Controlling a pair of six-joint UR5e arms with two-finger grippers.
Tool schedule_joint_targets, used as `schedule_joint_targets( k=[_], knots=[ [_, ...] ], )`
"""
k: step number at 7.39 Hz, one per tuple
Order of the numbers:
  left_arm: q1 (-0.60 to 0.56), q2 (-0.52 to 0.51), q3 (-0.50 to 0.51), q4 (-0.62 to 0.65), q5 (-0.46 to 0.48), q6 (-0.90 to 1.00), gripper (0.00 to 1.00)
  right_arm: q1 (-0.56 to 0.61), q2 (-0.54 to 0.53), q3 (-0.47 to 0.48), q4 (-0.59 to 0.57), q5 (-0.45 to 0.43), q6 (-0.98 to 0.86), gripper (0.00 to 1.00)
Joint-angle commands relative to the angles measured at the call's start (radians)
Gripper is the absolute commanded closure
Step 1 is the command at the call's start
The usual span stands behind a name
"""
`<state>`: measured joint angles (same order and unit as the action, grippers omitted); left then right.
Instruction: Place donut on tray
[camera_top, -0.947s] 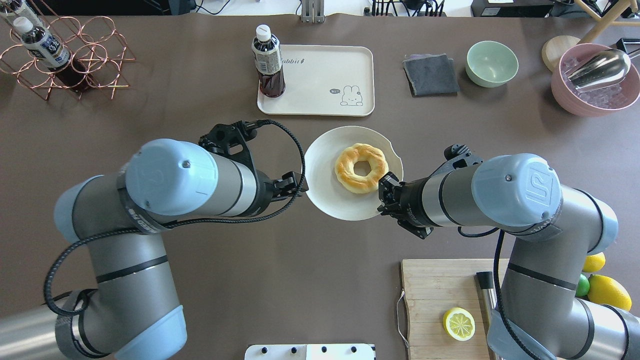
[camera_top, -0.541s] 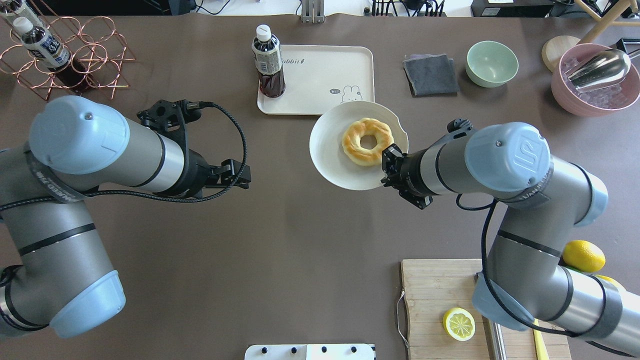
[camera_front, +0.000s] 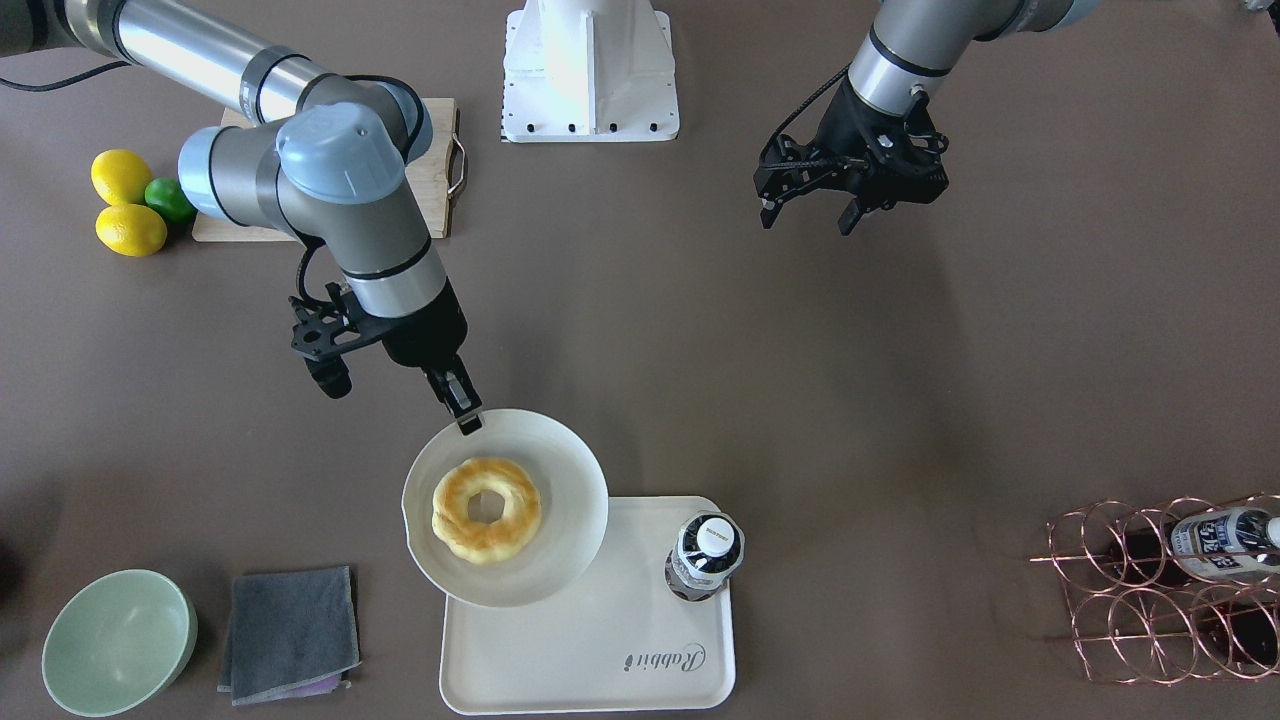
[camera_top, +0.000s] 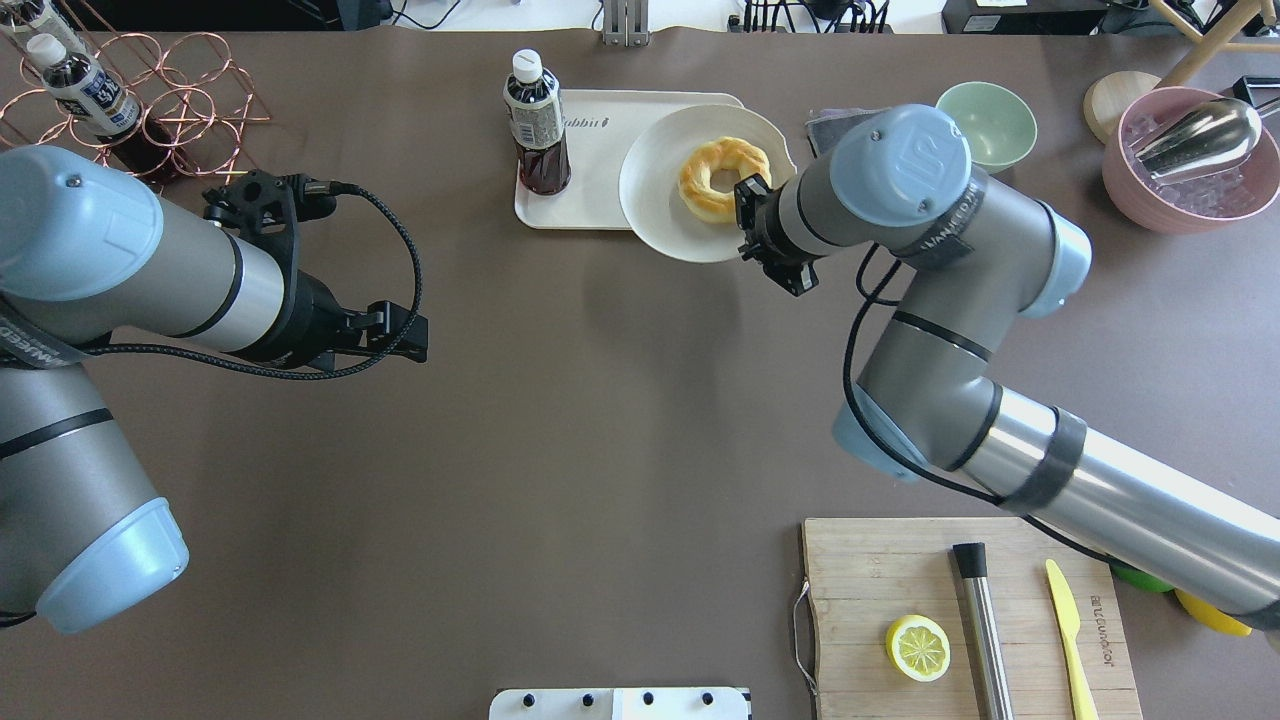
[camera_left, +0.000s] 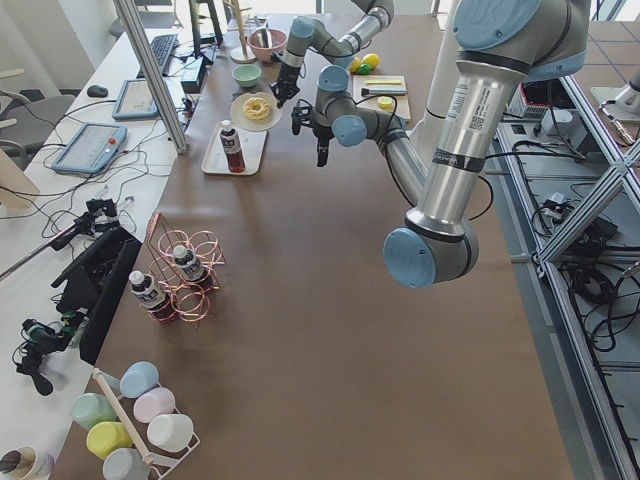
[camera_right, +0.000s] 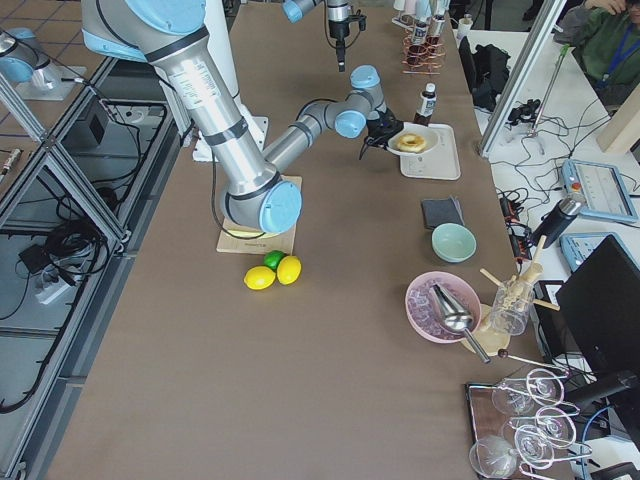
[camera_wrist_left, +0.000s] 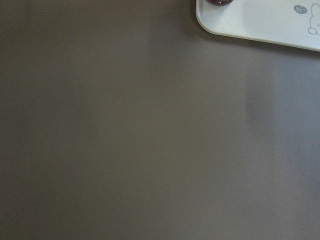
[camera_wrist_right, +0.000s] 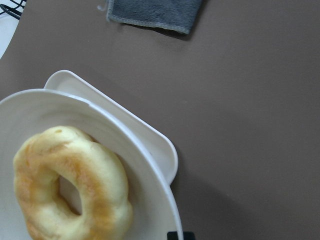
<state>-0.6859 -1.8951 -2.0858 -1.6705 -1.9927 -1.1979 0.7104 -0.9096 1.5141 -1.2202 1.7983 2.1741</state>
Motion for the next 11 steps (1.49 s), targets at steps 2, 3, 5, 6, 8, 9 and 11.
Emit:
schedule_joint_targets(
  k=[2, 3, 5, 6, 8, 9, 11],
  knots=[
    [-0.014, 0.014, -0.005, -0.008, -0.003, 0.005, 0.01, 0.035, 0.184, -0.389, 0.224, 0.009, 0.024, 1.00],
    [-0.014, 0.013, -0.007, -0.008, 0.000, 0.001, 0.01, 0.029, 0.221, -0.467, 0.281, 0.003, 0.053, 1.00],
    [-0.014, 0.010, -0.005, -0.008, 0.003, 0.001, 0.01, 0.017, 0.233, -0.496, 0.304, -0.016, 0.064, 1.00],
    [-0.014, 0.005, -0.003, -0.008, 0.005, 0.001, 0.01, 0.011, 0.233, -0.494, 0.303, -0.055, 0.053, 0.58],
    [-0.014, -0.001, 0.000, -0.008, 0.006, 0.001, 0.01, 0.001, 0.221, -0.476, 0.300, -0.071, -0.029, 0.00],
    [-0.014, -0.001, -0.002, -0.008, 0.003, 0.001, 0.01, 0.018, 0.212, -0.429, 0.279, -0.062, -0.078, 0.00],
    [-0.015, 0.010, -0.003, -0.006, -0.003, 0.012, 0.01, 0.076, 0.062, -0.204, 0.129, 0.049, -0.272, 0.00]
  ],
)
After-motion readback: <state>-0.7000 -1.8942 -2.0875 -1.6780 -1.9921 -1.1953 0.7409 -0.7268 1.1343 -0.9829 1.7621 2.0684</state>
